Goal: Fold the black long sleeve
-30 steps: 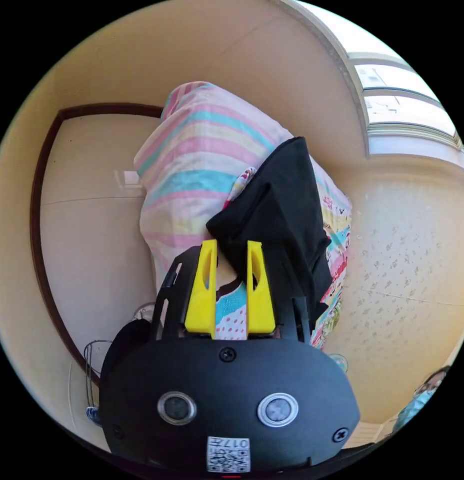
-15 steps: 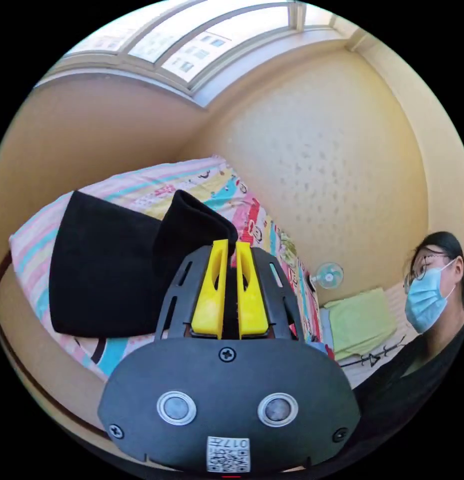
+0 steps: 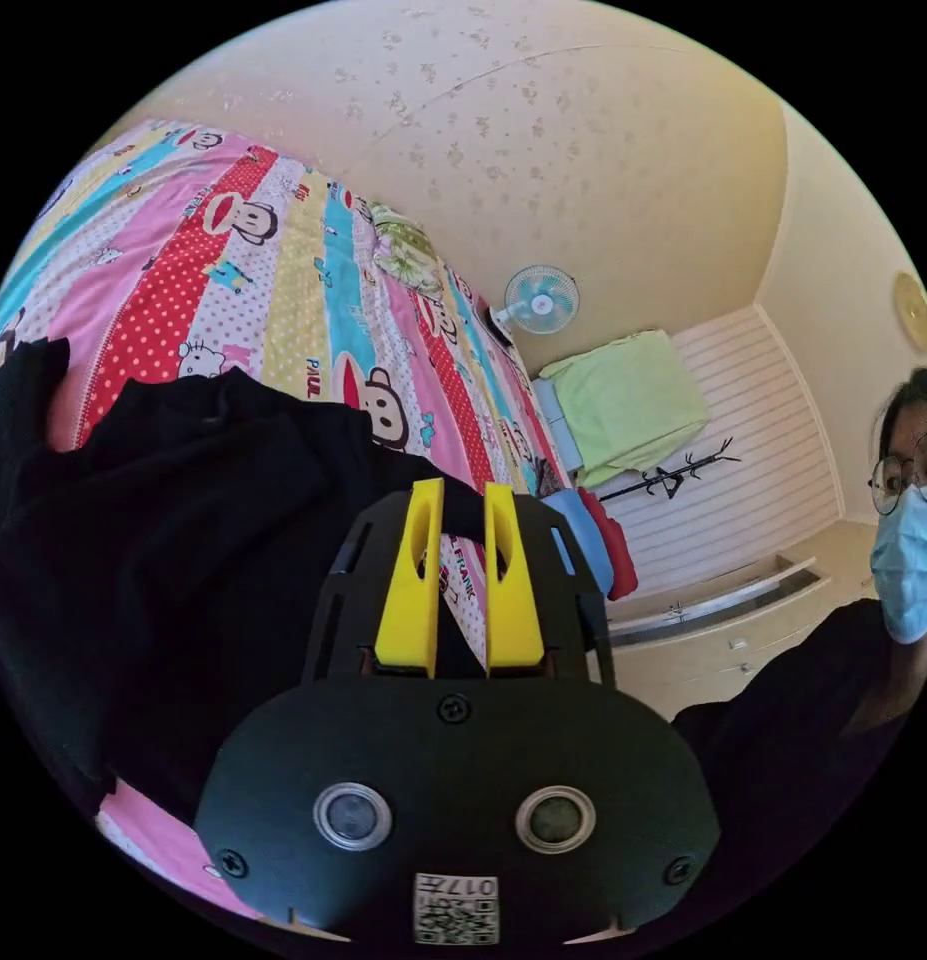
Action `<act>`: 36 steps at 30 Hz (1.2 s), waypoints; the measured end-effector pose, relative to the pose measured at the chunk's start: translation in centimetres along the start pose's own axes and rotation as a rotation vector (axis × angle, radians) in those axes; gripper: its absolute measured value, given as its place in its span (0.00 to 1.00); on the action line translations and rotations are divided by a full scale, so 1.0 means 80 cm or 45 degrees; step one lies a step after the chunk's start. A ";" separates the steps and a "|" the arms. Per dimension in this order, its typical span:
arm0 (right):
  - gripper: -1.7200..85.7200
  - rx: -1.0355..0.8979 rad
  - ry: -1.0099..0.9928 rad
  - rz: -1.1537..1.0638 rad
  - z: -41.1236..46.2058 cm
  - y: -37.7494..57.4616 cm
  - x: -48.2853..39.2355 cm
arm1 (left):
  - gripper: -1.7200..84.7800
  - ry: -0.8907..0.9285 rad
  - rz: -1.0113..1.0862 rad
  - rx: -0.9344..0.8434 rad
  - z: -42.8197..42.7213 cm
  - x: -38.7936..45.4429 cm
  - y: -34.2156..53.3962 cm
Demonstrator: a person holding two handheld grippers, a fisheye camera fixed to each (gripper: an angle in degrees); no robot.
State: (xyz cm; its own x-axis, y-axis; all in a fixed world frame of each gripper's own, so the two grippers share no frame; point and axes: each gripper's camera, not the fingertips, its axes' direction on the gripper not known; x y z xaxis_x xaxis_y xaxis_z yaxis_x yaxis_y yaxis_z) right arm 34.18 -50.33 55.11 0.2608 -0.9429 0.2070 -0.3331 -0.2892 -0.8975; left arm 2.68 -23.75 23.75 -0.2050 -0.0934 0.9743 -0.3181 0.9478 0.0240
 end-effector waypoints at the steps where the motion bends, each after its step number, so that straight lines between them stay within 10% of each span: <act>1: 0.04 0.085 0.047 0.057 -0.028 0.012 0.009 | 0.10 -0.010 -0.034 -0.014 0.006 -0.004 0.011; 8: 0.12 0.307 0.939 0.397 -0.181 0.067 0.046 | 0.10 0.080 -0.403 -0.187 0.074 -0.055 0.150; 18: 0.06 0.576 0.815 0.564 -0.215 0.021 0.029 | 0.10 0.074 -0.421 -0.221 0.112 -0.046 0.172; 26: 0.04 0.868 1.593 0.300 -0.335 -0.133 -0.070 | 0.10 0.063 -0.435 -0.211 0.070 -0.064 0.206; 36: 0.04 1.092 0.891 -0.835 -0.213 -0.307 -0.367 | 0.09 0.113 -0.559 -0.125 0.001 -0.127 0.263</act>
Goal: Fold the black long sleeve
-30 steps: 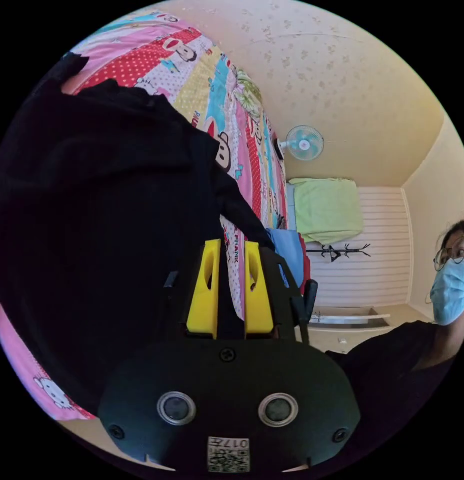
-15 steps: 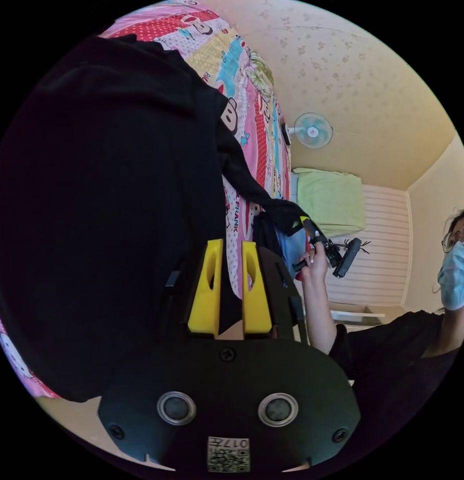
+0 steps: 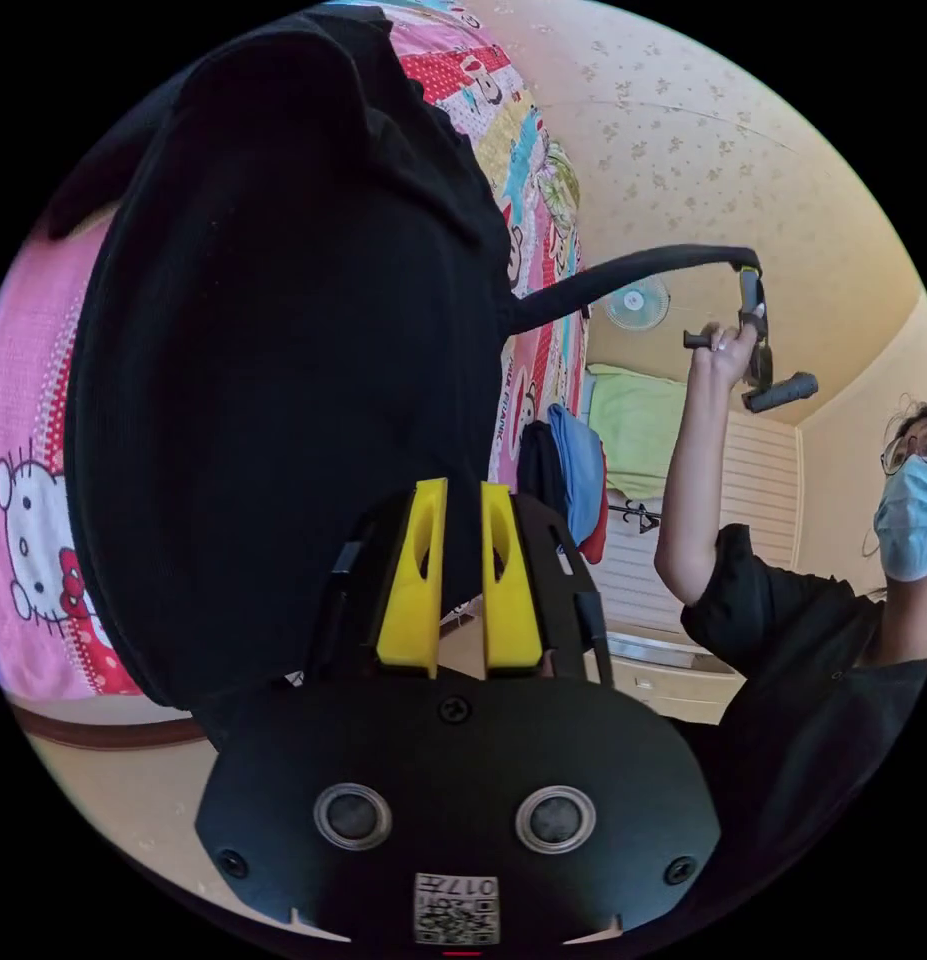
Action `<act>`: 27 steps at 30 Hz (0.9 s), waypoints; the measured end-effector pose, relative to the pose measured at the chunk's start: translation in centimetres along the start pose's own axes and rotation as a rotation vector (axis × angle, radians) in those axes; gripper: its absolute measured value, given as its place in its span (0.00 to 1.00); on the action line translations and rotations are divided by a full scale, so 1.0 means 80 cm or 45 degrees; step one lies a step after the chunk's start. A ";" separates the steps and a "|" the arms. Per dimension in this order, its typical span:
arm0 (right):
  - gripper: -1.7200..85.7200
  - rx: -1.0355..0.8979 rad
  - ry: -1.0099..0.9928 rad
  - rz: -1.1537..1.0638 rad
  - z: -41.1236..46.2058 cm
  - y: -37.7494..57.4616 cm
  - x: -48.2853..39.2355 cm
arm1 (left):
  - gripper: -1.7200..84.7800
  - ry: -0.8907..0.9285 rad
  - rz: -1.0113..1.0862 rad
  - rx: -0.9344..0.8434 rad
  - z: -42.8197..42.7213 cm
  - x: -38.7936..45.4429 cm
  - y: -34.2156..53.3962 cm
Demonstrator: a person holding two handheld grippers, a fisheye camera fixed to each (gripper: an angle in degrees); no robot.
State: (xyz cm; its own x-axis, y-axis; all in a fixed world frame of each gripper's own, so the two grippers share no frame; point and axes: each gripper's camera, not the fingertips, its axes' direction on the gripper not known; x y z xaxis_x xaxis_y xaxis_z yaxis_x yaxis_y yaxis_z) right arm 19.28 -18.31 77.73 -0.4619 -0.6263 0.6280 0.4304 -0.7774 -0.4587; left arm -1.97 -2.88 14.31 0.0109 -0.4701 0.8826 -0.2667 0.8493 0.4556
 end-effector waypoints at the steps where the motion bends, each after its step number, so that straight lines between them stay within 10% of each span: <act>1: 0.04 0.025 -0.220 0.003 0.029 -0.015 -0.043 | 0.10 -0.004 0.000 0.007 -0.005 -0.002 0.001; 6: 0.08 -0.286 -0.990 -0.003 0.168 -0.010 -0.202 | 0.13 -0.170 0.008 0.069 -0.058 -0.020 0.012; 16: 0.17 -0.974 -0.515 0.656 0.088 0.251 -0.076 | 0.21 -0.550 -0.196 0.104 -0.109 -0.107 0.050; 21: 0.15 -1.522 -0.566 0.678 0.016 0.384 -0.111 | 0.10 -0.715 -0.174 0.011 -0.084 -0.103 0.044; 27: 0.07 -1.241 -0.667 0.848 -0.038 0.322 -0.047 | 0.06 -0.444 -0.014 -0.059 -0.152 -0.047 -0.016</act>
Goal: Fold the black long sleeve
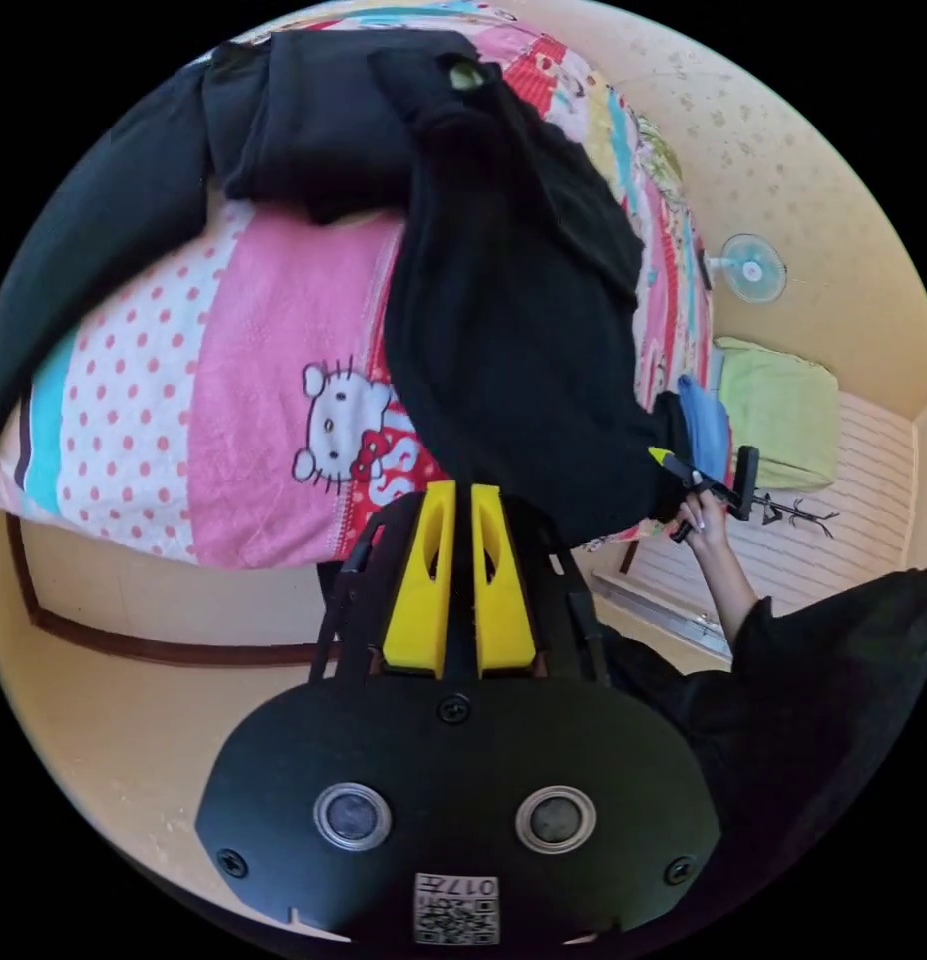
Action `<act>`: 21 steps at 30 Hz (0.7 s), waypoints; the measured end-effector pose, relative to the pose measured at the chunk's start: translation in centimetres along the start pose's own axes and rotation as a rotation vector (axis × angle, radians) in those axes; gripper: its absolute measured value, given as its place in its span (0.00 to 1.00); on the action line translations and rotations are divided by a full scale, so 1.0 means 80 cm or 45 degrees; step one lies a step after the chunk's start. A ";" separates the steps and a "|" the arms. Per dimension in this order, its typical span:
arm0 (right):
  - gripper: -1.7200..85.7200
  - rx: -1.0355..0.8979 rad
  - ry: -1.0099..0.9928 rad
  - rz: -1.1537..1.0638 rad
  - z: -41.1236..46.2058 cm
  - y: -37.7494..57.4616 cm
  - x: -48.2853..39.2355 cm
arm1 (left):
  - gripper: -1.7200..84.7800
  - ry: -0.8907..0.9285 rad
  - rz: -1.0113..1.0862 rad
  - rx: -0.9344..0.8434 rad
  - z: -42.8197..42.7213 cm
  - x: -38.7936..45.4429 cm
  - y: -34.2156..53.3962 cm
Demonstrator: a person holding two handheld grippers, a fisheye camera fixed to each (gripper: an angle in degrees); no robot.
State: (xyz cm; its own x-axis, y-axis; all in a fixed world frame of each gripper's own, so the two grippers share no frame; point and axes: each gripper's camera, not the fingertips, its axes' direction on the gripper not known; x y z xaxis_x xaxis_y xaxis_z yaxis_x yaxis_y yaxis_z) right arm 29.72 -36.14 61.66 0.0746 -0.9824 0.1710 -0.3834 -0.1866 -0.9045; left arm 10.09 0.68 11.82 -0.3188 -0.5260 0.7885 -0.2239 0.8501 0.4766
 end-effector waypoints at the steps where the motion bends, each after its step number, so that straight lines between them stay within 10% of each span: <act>1: 0.07 0.062 -0.038 -0.036 -0.025 -0.016 -0.002 | 0.06 0.034 0.016 0.038 -0.013 0.003 -0.009; 10: 0.18 0.183 0.007 0.035 -0.095 -0.139 0.046 | 0.19 -0.003 -0.091 0.434 -0.114 -0.037 -0.109; 21: 0.09 0.242 -0.571 0.235 -0.087 -0.026 0.120 | 0.11 0.050 -0.233 0.155 -0.033 -0.081 -0.117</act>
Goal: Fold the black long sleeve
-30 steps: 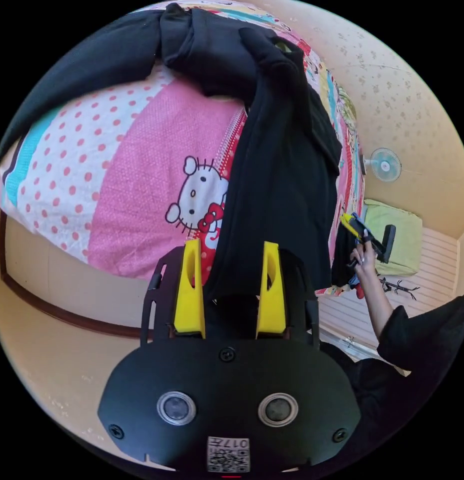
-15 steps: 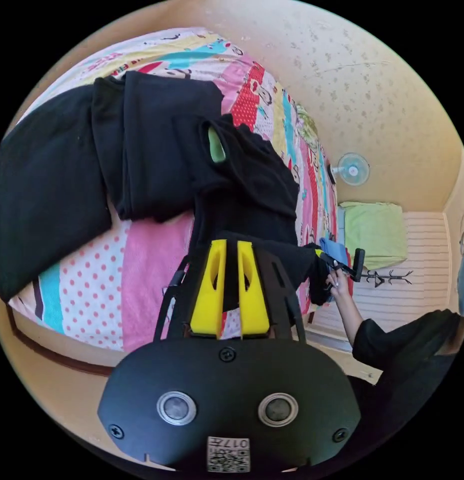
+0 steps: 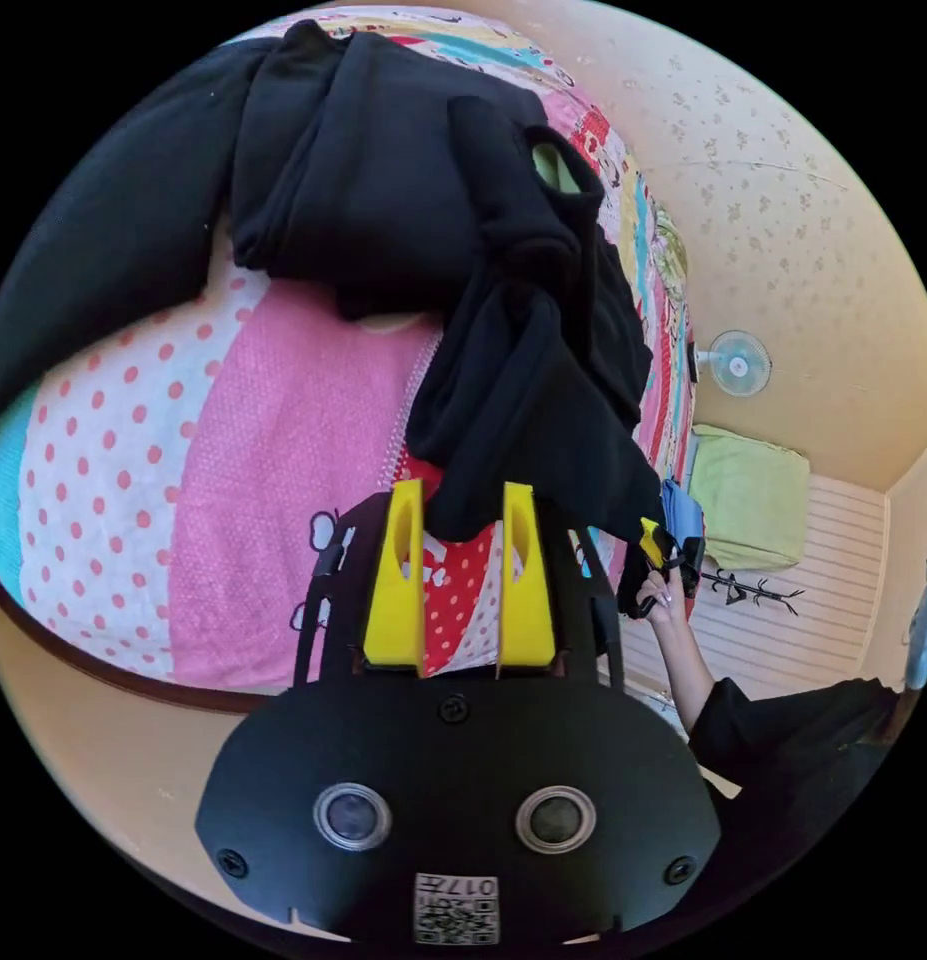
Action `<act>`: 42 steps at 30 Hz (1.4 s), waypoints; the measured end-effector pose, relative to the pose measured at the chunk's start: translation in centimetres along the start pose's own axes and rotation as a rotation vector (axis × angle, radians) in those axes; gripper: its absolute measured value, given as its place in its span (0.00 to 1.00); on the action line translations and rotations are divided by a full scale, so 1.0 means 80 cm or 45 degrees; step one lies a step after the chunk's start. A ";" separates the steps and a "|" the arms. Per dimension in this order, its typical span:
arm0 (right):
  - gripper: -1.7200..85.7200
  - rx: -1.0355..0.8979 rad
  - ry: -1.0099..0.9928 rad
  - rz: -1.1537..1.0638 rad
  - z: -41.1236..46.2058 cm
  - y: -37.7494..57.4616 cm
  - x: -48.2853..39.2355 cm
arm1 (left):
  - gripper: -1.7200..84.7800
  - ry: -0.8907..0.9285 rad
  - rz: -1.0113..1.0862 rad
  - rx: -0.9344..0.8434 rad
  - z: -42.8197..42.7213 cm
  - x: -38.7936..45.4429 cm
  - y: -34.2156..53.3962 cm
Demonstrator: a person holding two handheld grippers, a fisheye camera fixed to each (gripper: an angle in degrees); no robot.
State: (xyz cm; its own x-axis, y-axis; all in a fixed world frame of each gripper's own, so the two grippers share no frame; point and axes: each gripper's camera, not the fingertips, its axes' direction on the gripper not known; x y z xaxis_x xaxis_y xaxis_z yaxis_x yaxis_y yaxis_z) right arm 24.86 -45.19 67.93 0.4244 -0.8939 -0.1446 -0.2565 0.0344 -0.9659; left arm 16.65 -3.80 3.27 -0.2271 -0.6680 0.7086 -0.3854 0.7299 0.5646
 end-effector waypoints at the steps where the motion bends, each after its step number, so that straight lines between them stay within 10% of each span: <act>1: 0.08 -0.001 -0.042 0.024 -0.007 0.001 0.000 | 0.10 0.004 -0.040 -0.008 0.000 -0.004 -0.001; 15: 0.04 -0.472 -0.219 0.054 -0.310 0.243 -0.082 | 0.06 0.451 -0.379 -0.631 -0.126 0.001 0.281; 24: 0.05 -0.476 -0.260 -0.075 -0.258 0.107 -0.072 | 0.06 0.845 -0.339 -0.182 -0.104 -0.004 0.114; 32: 0.07 -0.272 0.072 -0.154 -0.100 -0.201 -0.057 | 0.13 0.731 -0.187 0.128 -0.054 -0.020 -0.168; 42: 0.06 -0.029 0.638 -0.675 0.011 -0.071 -0.254 | 0.23 0.068 -0.295 0.296 0.019 -0.022 -0.011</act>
State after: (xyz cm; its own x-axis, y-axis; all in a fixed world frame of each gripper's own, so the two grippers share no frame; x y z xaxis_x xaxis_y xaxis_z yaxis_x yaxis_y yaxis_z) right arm 18.46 -26.79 76.13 0.0497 -0.8854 0.4622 -0.1468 -0.4643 -0.8734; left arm 16.01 -3.46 0.86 -0.0647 -0.7995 0.5972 -0.6166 0.5026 0.6060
